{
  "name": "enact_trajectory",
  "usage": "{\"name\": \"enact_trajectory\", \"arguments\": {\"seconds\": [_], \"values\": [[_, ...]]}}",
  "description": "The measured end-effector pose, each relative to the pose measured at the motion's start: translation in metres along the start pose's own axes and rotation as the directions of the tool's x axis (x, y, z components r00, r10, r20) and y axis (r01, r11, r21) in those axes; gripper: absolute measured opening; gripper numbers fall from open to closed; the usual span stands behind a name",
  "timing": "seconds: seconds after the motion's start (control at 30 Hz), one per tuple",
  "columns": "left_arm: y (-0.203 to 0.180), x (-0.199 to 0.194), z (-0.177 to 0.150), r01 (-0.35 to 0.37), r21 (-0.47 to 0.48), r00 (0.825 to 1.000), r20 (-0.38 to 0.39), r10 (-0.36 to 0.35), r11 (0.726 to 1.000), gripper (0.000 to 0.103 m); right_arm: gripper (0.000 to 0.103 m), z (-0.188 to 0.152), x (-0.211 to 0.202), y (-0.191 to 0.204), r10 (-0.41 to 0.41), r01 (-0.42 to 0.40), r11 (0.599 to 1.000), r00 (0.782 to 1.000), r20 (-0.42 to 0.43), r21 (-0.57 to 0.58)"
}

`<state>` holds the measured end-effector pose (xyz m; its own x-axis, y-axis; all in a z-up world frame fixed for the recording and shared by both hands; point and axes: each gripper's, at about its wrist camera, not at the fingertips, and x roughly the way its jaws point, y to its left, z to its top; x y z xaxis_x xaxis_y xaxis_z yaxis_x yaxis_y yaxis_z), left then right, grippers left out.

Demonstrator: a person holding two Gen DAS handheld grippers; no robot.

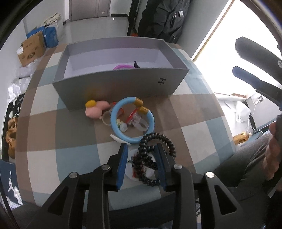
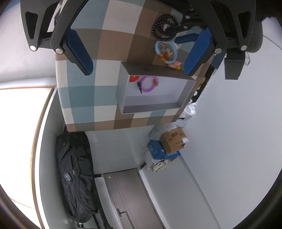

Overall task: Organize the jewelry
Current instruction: 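Close the left gripper on the black coiled hair tie, then lift the coiled hair tie with the left gripper while the right gripper approaches the beaded bracelet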

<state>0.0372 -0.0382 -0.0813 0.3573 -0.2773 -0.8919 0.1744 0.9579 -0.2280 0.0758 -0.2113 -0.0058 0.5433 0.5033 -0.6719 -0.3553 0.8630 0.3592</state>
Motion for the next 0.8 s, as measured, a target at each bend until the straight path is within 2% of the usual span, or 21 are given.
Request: {"name": "enact_trajectory", "arguments": {"seconds": [0.1, 0.17, 0.2, 0.23, 0.33, 0.47, 0.67, 0.8], "values": [[0.003, 0.004, 0.001, -0.024, -0.012, 1.0, -0.009, 0.024, 1.0, 0.025, 0.103, 0.0, -0.001, -0.001, 0.002, -0.002, 1.0, 1.0, 0.003, 0.004], [0.006, 0.003, 0.001, -0.007, -0.015, 1.0, -0.011, 0.007, 1.0, 0.014, 0.103, 0.0, -0.001, -0.003, 0.001, -0.001, 1.0, 1.0, 0.0, 0.009], [0.005, 0.002, 0.001, -0.021, -0.003, 1.0, -0.008, 0.021, 1.0, 0.008, 0.103, 0.0, -0.001, -0.004, 0.001, -0.001, 1.0, 1.0, -0.002, 0.012], [0.001, 0.0, 0.001, -0.053, 0.022, 0.999, 0.001, 0.053, 0.998, 0.007, 0.103, 0.0, -0.001, -0.005, 0.0, 0.001, 1.0, 1.0, -0.004, 0.015], [-0.001, -0.002, 0.001, -0.072, 0.042, 0.997, 0.011, 0.071, 0.997, 0.006, 0.103, 0.0, -0.002, -0.005, -0.002, 0.002, 1.0, 1.0, -0.003, 0.02], [0.004, -0.01, 0.003, -0.03, 0.019, 0.999, 0.022, 0.03, 0.999, 0.005, 0.103, 0.0, -0.002, -0.005, -0.005, 0.005, 1.0, 1.0, -0.003, 0.021], [0.002, -0.029, 0.011, 0.004, 0.02, 0.995, 0.098, -0.006, 1.0, 0.005, 0.103, -0.003, 0.003, -0.008, -0.026, 0.027, 0.999, 0.999, -0.027, 0.025], [0.012, -0.039, 0.02, 0.034, -0.02, 0.988, 0.149, -0.031, 0.999, 0.005, 0.103, -0.009, 0.01, -0.01, -0.035, 0.037, 0.999, 0.997, -0.063, 0.024]]}}
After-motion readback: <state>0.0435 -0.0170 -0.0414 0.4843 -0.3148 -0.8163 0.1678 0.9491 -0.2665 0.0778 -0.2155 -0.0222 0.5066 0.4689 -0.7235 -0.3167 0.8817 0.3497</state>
